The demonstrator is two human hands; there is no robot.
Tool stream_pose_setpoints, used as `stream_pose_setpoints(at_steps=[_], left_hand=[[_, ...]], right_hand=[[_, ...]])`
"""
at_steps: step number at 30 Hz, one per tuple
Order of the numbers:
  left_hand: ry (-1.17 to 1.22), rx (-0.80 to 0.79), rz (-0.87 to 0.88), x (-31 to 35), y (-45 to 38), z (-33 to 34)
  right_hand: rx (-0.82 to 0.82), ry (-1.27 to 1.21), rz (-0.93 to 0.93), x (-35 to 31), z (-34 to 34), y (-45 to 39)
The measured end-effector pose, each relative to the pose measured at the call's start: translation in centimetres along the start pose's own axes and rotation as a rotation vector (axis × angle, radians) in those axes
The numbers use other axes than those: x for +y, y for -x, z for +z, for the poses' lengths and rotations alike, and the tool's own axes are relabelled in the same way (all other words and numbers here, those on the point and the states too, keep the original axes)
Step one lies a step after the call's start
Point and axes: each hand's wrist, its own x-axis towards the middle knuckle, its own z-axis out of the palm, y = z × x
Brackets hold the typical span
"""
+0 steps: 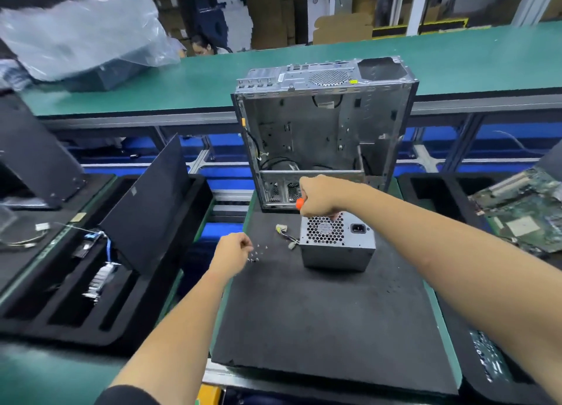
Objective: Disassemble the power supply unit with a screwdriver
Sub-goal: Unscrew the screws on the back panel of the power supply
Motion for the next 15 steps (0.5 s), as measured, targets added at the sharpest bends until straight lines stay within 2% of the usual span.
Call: stream_pose_setpoints(at_steps=[7, 15], left_hand=[[-0.085, -0.027, -0.048, -2.8, 0.3, 2.1], [0.168, 0.048, -0.176, -4.1, -0.2, 3.9]], right_hand=[[-0.013, 0.001, -0.032, -0.5, 1.8, -3.0], [-0.011, 0.005, -0.046, 0.0, 2.0, -4.8]])
